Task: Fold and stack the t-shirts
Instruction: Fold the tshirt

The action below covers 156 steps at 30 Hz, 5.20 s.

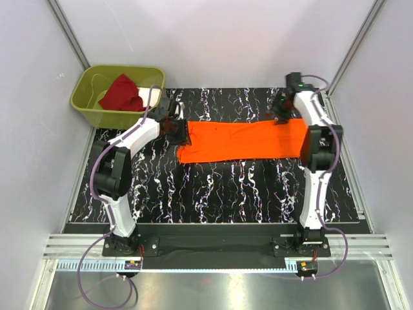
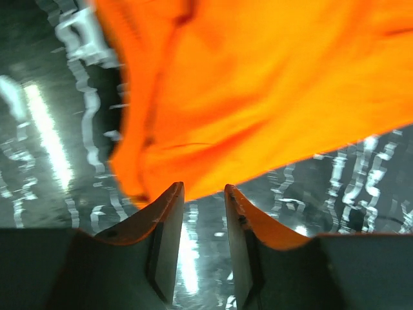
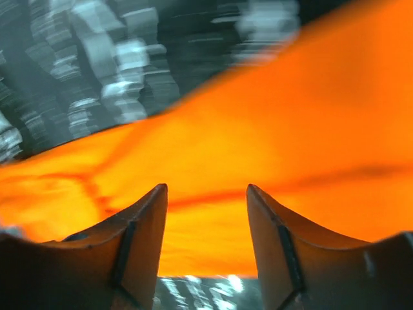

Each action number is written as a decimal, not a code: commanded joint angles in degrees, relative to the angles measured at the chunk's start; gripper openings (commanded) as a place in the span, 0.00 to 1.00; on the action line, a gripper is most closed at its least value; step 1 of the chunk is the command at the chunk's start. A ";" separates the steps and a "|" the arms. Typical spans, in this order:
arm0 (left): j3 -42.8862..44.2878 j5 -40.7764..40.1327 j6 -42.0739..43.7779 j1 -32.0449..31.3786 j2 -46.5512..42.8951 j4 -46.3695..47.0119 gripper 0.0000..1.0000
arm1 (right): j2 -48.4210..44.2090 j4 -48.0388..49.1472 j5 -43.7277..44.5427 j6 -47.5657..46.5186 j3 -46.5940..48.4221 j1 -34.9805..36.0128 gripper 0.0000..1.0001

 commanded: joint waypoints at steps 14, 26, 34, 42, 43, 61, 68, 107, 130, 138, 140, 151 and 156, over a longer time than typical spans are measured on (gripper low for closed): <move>6.83 -1.80 -2.24 -5.91 5.30 2.02 0.29 | -14.32 1.25 11.70 -3.35 -24.99 -16.78 0.26; 5.26 -2.33 -2.94 -3.54 6.36 0.96 0.24 | -11.76 4.94 10.99 -0.72 -29.81 -19.60 0.00; 0.33 -4.08 -1.98 -1.52 7.33 1.83 0.22 | -15.63 7.32 13.01 -0.36 -41.50 -22.06 0.00; 1.12 -6.54 0.65 -1.52 8.73 1.05 0.25 | -20.90 5.04 14.42 1.92 -48.53 -22.15 0.01; 1.99 -6.72 1.09 -1.52 10.21 -0.09 0.26 | -21.34 4.86 13.98 2.71 -49.33 -22.06 0.01; 51.47 -21.57 21.39 -1.60 38.69 -17.94 0.26 | -41.46 4.00 -5.09 9.83 -71.74 -18.47 0.18; 41.57 -25.35 20.00 -1.69 23.87 -11.79 0.51 | -52.54 -3.92 -4.83 6.24 -69.30 -13.64 0.31; -5.82 -1.20 2.77 -2.13 -44.79 -18.48 0.58 | 16.09 7.06 2.37 -37.19 22.38 25.22 1.00; -4.77 -1.19 -0.22 -2.57 -43.74 -19.44 0.56 | 22.52 3.89 16.21 -10.13 29.77 18.11 1.00; -3.62 1.01 -1.98 -2.75 -42.16 -17.42 0.56 | 7.07 -1.72 21.51 -21.17 26.20 17.49 1.00; -3.71 1.54 -1.89 -2.92 -42.07 -16.97 0.56 | -1.42 -1.38 23.73 -20.41 13.86 16.70 1.00; -3.10 3.74 -1.01 -3.62 -40.31 -16.09 0.56 | -34.14 -1.22 21.99 -10.04 -33.48 15.03 0.20; -1.69 3.82 -0.31 -3.71 -39.17 -16.53 0.56 | -39.19 1.61 21.36 -6.87 -49.06 15.12 0.00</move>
